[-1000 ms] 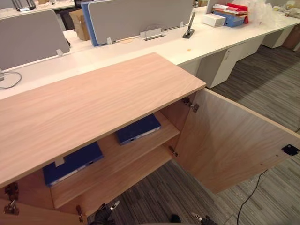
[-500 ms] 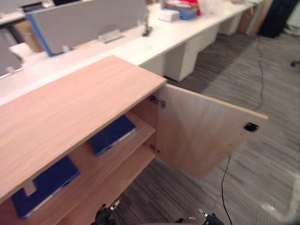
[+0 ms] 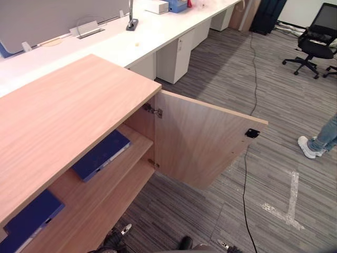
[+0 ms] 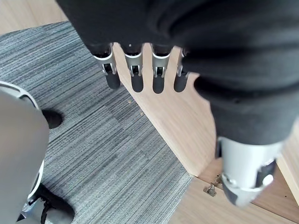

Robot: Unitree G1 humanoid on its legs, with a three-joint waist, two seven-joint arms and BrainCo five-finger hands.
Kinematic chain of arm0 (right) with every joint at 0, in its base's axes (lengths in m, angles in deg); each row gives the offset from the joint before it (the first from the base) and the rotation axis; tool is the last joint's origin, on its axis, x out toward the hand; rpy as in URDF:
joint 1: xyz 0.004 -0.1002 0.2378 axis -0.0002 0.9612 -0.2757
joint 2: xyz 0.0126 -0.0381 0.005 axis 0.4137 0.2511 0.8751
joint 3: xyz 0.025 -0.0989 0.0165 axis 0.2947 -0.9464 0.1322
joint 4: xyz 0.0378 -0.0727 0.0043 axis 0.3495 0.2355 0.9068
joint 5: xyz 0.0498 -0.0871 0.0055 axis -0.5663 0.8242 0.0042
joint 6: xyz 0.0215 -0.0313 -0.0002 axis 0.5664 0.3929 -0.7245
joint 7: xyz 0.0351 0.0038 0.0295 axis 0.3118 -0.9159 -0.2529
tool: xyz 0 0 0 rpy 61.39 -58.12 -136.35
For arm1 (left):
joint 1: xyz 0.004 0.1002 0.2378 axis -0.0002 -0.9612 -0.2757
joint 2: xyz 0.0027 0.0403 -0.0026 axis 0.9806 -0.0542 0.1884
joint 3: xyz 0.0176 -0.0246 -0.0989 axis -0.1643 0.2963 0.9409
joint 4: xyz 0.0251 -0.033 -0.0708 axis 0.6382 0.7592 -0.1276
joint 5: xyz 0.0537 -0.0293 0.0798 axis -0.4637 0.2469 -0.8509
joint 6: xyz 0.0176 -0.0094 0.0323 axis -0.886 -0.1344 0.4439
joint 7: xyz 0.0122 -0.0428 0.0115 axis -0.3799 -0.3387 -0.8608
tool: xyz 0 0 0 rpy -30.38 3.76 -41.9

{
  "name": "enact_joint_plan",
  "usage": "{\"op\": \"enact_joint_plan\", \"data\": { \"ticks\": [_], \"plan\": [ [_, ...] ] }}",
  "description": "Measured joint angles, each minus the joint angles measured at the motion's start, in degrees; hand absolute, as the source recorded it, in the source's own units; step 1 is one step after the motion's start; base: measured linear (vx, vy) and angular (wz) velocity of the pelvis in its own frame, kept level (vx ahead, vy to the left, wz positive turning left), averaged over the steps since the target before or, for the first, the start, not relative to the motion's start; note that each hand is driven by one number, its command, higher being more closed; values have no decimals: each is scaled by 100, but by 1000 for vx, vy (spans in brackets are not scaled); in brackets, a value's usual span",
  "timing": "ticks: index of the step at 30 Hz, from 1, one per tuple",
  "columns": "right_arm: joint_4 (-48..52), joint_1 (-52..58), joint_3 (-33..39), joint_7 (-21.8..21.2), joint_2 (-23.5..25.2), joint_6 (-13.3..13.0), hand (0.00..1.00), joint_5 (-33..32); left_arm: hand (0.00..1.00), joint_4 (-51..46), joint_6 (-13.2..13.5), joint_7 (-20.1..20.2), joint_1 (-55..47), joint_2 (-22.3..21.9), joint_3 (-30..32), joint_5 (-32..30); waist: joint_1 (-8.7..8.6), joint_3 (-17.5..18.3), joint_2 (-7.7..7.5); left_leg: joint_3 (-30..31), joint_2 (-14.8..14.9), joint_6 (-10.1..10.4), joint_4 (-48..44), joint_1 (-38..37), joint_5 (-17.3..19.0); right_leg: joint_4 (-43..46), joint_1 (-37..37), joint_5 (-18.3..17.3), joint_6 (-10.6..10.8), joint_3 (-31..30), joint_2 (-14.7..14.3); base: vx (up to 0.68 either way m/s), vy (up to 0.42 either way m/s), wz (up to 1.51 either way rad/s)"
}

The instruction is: Walk over to the cabinet, pick up the folder, carry it to the office cabinet, place the folder inside the office cabinet, then close the office cabinet door

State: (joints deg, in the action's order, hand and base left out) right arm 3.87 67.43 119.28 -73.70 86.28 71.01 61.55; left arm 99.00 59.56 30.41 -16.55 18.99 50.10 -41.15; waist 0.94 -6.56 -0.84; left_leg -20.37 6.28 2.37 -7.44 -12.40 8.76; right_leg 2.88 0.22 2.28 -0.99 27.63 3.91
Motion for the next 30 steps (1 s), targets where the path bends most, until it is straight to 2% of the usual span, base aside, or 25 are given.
{"op": "enact_joint_plan", "data": {
  "ticks": [4,5,7,8,11,13,14,15,16,17,18,19,21,22,24,25,26,28,30],
  "plan": [
    [4,2,-195,10,-5,-22,0,-47,0,4,-1,-37,-12,102,-8,9,32,-8,14,-111,227,-22,-1054,277,456,-191,-56,101,-45,-423,-208,-22,17,-52],
    [13,3,-290,20,-18,-46,0,-84,0,4,2,-43,-10,108,-21,11,56,-11,5,16,222,-59,-1211,359,573,-230,-56,114,-76,-508,-211,-4,15,-49],
    [31,-13,-543,92,-94,-134,0,-92,0,0,19,-70,-4,58,-109,29,44,-41,46,734,71,-61,-1004,492,846,-332,-32,222,-59,-684,-219,-54,41,-46],
    [85,-49,-618,132,-133,-165,0,-95,0,-6,24,-67,2,32,-183,50,22,-47,125,926,50,-55,-638,566,740,-370,-15,319,42,-743,-227,-110,67,-41],
    [442,-81,-821,232,-81,-176,0,-333,0,1,44,-83,-8,40,-228,60,32,-1,148,773,-181,-140,-470,541,630,-440,89,468,212,-916,-97,-59,165,-27],
    [798,-266,-970,502,-84,-255,0,-407,0,-2,48,-103,-8,58,-242,58,28,-1,173,767,-324,-208,-466,549,587,-346,182,483,250,-952,36,-7,165,-14],
    [1168,-432,-1123,657,-85,-289,0,-436,0,1,49,-109,-8,63,-257,53,28,-20,239,743,-386,-228,-481,563,565,-89,353,433,285,-932,150,-2,199,-16],
    [1641,-592,-1340,724,-101,-318,0,-438,0,3,49,-111,-7,67,-258,53,13,-50,299,706,-442,-164,-609,653,509,381,640,389,223,-873,282,-13,197,-17],
    [1954,-732,-1470,747,-104,-362,0,-434,0,15,53,-117,-8,89,-214,54,39,-88,260,733,-567,-79,-1016,855,458,704,808,415,171,-827,518,-16,173,-6],
    [2099,-854,-1480,762,-93,-400,0,-429,0,2,74,-121,22,126,-161,58,50,-193,65,859,-617,-106,-1463,1160,488,846,860,406,160,-832,742,-160,190,9],
    [2201,-1116,-1460,834,-151,-471,0,-421,0,-35,131,-158,9,219,-135,31,110,-185,98,1079,-680,-435,-970,1195,561,898,860,376,182,-872,931,-211,211,12],
    [2366,-1331,-1459,867,-247,-526,0,-424,0,-38,120,-221,-76,246,-119,13,153,-189,104,1023,-626,-345,-317,1015,-97,1146,893,61,264,-698,1110,-188,161,3],
    [2540,-1528,-1443,900,-293,-599,0,-430,0,-38,109,-311,-374,300,-107,10,207,-134,105,989,-709,-336,-72,890,-155,1357,831,-166,313,-374,1270,24,91,0],
    [2539,-1691,-1391,948,-298,-628,0,-450,0,-49,99,-339,-631,321,-91,11,244,-65,81,972,-656,-296,94,788,-219,1085,646,-175,384,-124,1222,111,63,0],
    [2533,-1824,-1314,991,-306,-635,0,-508,0,-48,77,-341,-805,325,-69,11,301,-32,37,952,-612,-270,178,735,-241,627,449,-120,446,-27,1137,110,11,-15],
    [2534,-1960,-1277,1033,-311,-637,0,-544,0,-47,62,-341,-927,339,-19,11,365,18,-49,892,-585,-226,222,738,-243,187,290,193,580,-28,1041,76,-46,-35],
    [2535,-2105,-1278,1039,-363,-641,0,-544,0,-28,24,-339,-955,308,15,30,411,32,-73,823,-525,-143,238,745,-246,-143,197,420,653,-44,917,53,-68,-36],
    [2541,-2231,-1301,1041,-494,-643,0,-543,0,-31,21,-332,-931,251,39,53,415,40,-56,814,-426,-62,252,755,-262,-366,91,494,568,-36,754,30,-103,-17],
    [2601,-2269,-1467,1051,-828,-646,0,-543,0,-55,40,-329,-889,196,99,66,419,96,6,851,-279,83,334,715,-280,-562,-27,525,519,47,558,37,-149,1]
  ]
}}
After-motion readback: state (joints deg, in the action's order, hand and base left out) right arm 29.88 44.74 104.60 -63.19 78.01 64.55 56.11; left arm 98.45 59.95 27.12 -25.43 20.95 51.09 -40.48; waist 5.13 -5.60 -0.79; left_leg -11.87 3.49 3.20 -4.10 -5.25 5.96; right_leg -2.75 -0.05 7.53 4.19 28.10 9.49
